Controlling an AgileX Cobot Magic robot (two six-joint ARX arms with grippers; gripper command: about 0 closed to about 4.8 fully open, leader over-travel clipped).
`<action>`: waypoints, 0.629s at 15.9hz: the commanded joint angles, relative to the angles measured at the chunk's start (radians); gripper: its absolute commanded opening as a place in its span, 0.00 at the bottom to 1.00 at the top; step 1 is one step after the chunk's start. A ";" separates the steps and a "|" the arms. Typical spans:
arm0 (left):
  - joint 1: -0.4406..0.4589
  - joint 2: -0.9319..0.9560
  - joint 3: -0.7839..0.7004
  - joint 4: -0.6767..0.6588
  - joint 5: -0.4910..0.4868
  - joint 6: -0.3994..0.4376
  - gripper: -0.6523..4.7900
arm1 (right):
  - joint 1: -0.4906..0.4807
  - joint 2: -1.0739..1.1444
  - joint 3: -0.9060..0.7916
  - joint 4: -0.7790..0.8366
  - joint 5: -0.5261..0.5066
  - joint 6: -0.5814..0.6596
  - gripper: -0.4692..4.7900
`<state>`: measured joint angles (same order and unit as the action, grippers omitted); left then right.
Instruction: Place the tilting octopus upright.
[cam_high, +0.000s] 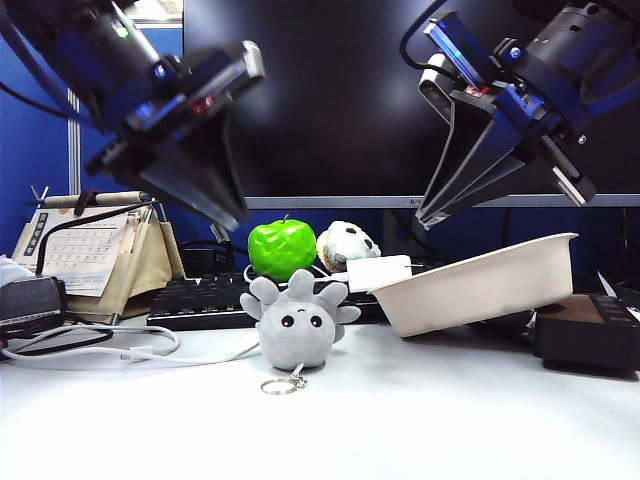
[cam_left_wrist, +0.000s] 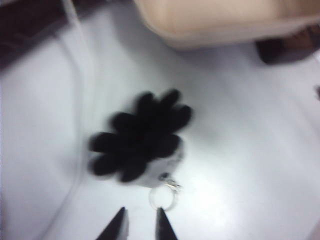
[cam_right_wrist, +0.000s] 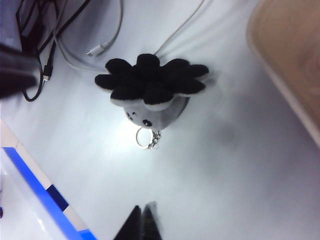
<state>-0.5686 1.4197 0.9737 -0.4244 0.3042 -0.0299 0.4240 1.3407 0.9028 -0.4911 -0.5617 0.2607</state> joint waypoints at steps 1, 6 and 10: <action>-0.036 0.048 0.001 0.011 0.016 0.021 0.28 | 0.002 -0.003 0.004 0.011 -0.069 0.001 0.09; -0.076 0.122 0.001 0.046 0.003 0.085 0.40 | 0.002 -0.003 0.004 0.001 -0.070 0.001 0.09; -0.076 0.121 0.003 0.107 0.002 0.086 0.47 | 0.002 -0.003 0.003 0.002 -0.069 0.000 0.09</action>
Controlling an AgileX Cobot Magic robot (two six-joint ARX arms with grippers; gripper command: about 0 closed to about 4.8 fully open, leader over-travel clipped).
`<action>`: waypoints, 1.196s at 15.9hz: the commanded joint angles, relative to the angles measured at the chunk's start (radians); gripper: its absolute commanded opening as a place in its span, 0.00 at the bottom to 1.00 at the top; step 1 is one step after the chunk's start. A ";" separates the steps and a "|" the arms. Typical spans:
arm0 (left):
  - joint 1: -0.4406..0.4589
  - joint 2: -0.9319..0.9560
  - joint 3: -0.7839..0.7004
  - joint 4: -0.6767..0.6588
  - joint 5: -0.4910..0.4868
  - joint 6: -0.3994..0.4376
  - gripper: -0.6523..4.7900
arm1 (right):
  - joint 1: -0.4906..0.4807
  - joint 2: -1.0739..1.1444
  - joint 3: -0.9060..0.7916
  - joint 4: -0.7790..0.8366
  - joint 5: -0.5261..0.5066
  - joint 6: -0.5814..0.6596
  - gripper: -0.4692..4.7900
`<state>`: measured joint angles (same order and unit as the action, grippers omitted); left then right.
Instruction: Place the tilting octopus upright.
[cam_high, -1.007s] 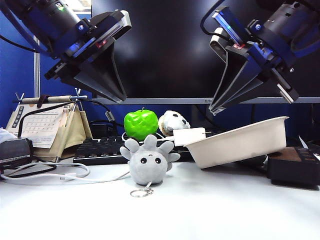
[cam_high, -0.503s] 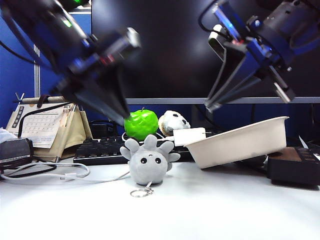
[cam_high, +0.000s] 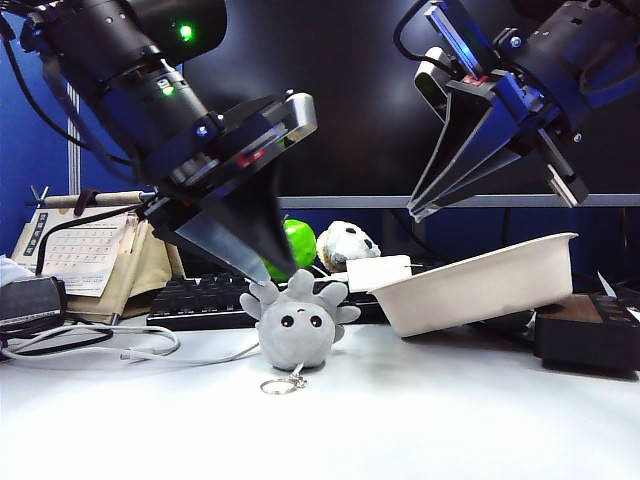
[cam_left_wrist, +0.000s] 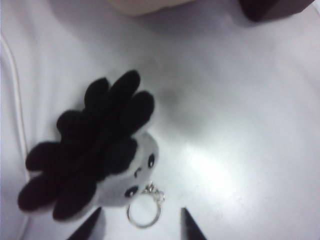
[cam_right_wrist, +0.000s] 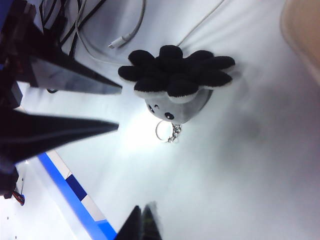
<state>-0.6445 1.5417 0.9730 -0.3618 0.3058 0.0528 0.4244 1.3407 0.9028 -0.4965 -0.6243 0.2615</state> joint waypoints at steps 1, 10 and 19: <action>0.000 -0.001 0.004 0.061 -0.012 0.004 0.47 | 0.001 -0.003 0.003 0.007 -0.006 0.000 0.09; 0.000 0.000 0.003 0.154 -0.084 0.003 0.69 | 0.001 -0.002 0.003 0.018 -0.002 -0.007 0.09; 0.000 0.000 0.003 0.066 -0.085 0.289 0.72 | 0.001 0.006 0.003 0.022 -0.003 -0.007 0.09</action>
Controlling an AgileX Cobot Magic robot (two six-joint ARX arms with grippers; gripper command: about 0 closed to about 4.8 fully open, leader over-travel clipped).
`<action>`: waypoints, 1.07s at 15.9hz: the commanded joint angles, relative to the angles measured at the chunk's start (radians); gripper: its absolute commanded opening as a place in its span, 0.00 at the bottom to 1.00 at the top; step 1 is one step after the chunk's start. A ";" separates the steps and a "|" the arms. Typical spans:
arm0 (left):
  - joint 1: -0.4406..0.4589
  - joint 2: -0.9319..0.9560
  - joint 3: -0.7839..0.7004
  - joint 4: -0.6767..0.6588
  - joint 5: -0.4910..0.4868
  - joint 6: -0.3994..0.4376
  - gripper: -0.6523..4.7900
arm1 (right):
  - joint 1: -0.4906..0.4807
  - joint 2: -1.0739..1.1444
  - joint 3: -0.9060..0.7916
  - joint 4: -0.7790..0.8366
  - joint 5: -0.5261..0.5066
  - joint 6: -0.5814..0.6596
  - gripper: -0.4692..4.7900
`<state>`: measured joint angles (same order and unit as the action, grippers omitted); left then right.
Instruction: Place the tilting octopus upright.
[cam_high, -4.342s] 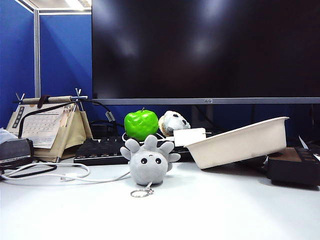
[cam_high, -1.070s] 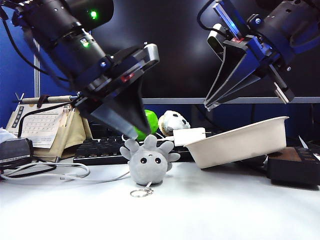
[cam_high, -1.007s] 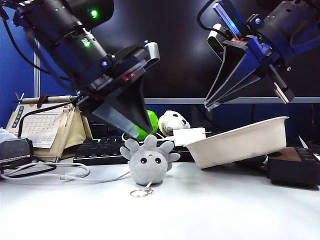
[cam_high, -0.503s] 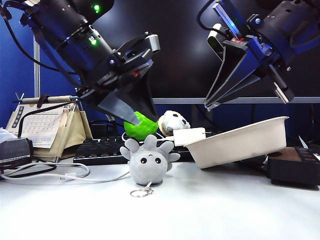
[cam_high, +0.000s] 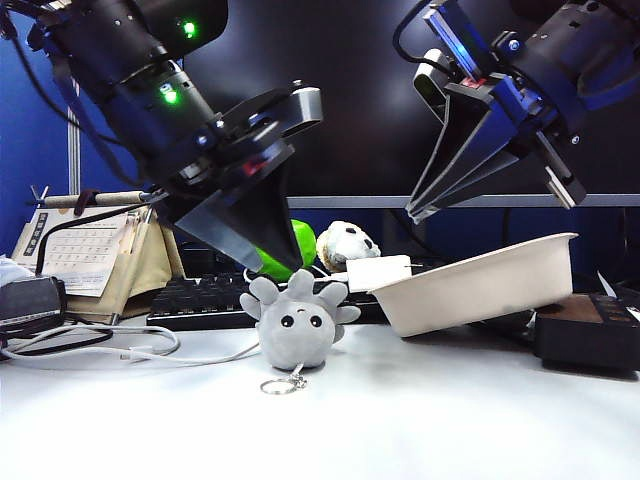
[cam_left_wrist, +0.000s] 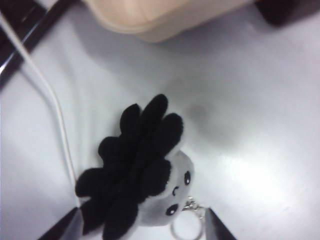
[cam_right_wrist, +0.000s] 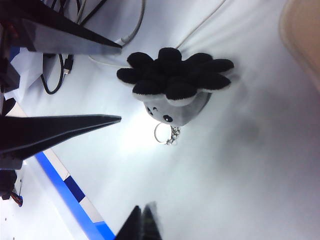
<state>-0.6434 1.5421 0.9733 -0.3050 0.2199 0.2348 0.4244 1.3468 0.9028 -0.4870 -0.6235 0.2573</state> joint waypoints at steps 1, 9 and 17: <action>-0.001 -0.001 0.003 0.013 0.001 0.170 0.72 | 0.001 0.000 0.003 0.012 -0.004 -0.003 0.09; -0.001 0.006 0.003 0.057 0.002 0.424 0.71 | 0.001 0.000 0.003 0.012 -0.003 -0.003 0.09; -0.007 0.055 0.003 0.045 0.031 0.484 0.69 | 0.001 0.000 0.003 0.014 0.003 -0.004 0.09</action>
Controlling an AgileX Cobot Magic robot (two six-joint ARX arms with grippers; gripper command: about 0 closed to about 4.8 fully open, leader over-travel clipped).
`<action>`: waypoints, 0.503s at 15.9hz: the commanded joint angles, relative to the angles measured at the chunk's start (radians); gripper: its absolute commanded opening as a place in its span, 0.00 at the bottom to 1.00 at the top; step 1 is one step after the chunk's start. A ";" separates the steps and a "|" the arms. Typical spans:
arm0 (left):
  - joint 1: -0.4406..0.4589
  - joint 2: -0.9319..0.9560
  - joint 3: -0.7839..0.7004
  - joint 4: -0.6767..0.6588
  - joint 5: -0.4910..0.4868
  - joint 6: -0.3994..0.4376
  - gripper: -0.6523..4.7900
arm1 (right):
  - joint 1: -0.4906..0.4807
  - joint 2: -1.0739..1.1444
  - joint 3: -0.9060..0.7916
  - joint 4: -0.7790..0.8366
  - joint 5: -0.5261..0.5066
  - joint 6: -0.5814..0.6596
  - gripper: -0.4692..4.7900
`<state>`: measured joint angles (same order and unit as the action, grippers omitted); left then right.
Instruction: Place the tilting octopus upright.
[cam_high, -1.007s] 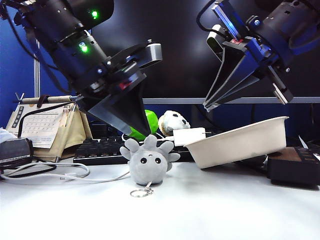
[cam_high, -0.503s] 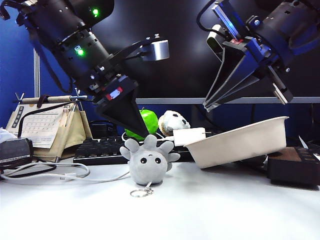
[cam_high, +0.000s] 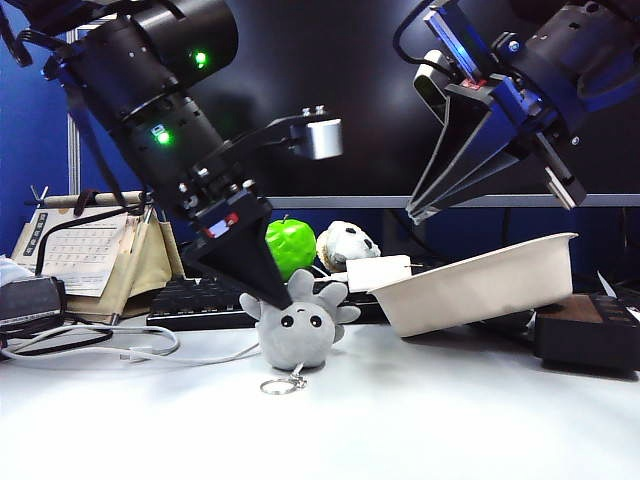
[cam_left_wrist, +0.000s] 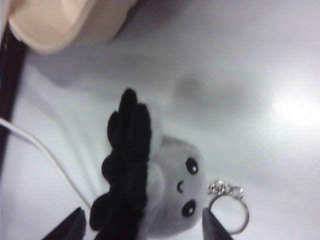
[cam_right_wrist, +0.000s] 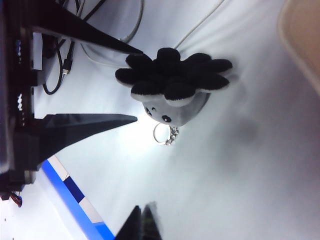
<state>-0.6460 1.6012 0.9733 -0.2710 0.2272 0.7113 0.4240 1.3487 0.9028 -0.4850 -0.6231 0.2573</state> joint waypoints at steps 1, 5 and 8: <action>-0.011 -0.002 0.003 0.008 0.025 0.007 0.63 | 0.002 -0.002 0.003 0.018 0.004 -0.004 0.09; -0.026 -0.002 0.003 0.015 0.024 0.007 0.55 | 0.002 -0.002 0.003 0.021 0.004 -0.004 0.09; -0.026 -0.002 0.003 0.026 0.020 0.007 0.54 | 0.002 -0.002 -0.013 0.026 0.003 -0.004 0.09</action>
<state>-0.6712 1.6016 0.9733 -0.2646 0.2447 0.7151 0.4240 1.3491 0.8955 -0.4694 -0.6205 0.2569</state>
